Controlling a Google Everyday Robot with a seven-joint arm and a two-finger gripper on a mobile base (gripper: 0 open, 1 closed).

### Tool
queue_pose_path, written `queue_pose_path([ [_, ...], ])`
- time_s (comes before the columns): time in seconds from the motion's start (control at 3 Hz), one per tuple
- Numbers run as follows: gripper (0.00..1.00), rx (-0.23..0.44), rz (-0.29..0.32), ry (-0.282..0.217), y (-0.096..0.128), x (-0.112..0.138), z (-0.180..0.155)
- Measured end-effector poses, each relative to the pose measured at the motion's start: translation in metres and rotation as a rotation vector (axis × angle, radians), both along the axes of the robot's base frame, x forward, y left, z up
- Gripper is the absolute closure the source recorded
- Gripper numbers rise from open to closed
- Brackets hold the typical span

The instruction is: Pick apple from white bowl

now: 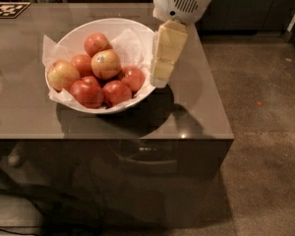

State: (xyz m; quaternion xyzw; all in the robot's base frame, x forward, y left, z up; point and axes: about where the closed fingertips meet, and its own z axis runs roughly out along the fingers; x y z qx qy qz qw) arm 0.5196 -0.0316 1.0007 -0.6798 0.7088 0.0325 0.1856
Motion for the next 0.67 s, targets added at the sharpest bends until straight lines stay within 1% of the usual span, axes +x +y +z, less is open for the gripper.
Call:
queue_pose_path([
  [0.33, 0.00, 0.042, 0.056, 0.056, 0.0386, 0.0181, -0.0089],
  [0.67, 0.00, 0.053, 0.055, 0.039, 0.0420, 0.0216, -0.0072],
])
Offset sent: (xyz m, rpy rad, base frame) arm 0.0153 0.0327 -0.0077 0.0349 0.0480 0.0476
